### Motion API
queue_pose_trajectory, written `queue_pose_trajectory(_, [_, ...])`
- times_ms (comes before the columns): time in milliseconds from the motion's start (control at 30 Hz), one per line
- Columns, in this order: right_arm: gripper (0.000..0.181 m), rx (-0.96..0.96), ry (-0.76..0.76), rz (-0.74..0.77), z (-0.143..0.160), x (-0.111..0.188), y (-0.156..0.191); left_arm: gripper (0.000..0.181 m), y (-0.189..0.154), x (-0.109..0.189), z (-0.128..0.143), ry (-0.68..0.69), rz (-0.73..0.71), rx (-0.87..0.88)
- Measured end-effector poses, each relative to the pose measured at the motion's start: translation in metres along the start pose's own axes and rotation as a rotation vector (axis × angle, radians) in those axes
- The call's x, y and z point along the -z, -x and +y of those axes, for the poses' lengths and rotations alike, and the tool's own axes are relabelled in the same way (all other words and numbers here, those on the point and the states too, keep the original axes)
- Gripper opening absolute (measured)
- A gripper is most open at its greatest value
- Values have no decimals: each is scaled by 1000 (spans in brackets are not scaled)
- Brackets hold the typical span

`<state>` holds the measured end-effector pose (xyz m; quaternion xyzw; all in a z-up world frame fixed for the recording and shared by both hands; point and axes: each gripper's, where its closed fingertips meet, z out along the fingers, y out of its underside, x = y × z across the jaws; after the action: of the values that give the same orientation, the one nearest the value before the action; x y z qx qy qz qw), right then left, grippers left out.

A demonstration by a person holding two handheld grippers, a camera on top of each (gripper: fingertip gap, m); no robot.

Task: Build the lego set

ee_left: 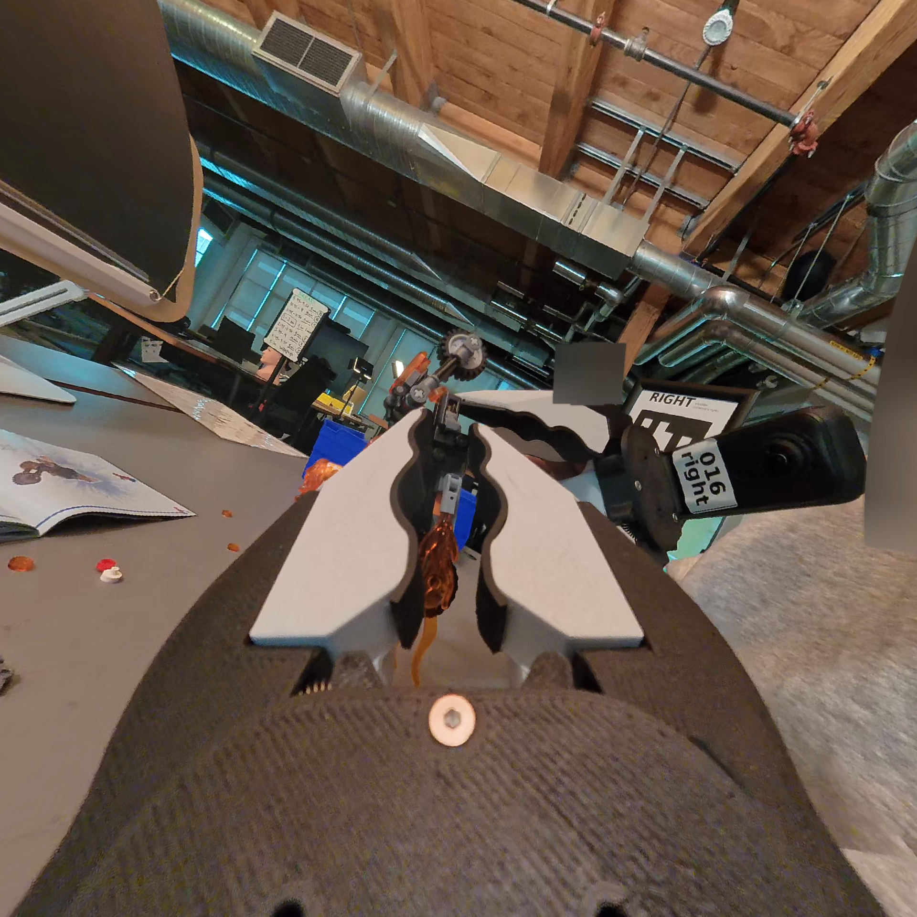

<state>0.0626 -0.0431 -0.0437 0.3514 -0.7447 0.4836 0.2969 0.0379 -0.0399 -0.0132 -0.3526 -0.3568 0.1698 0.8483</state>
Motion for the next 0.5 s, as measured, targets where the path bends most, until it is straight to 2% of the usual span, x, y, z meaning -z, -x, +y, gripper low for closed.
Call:
queue_pose_trajectory(300, [78,-24,-24,10,-4,5,-7,12,-1,0,0,2,2,-4])
queue_pose_trajectory(500, [83,-30,-29,-42,-4,5,-7,12,-2,-2,3,19,6,-17])
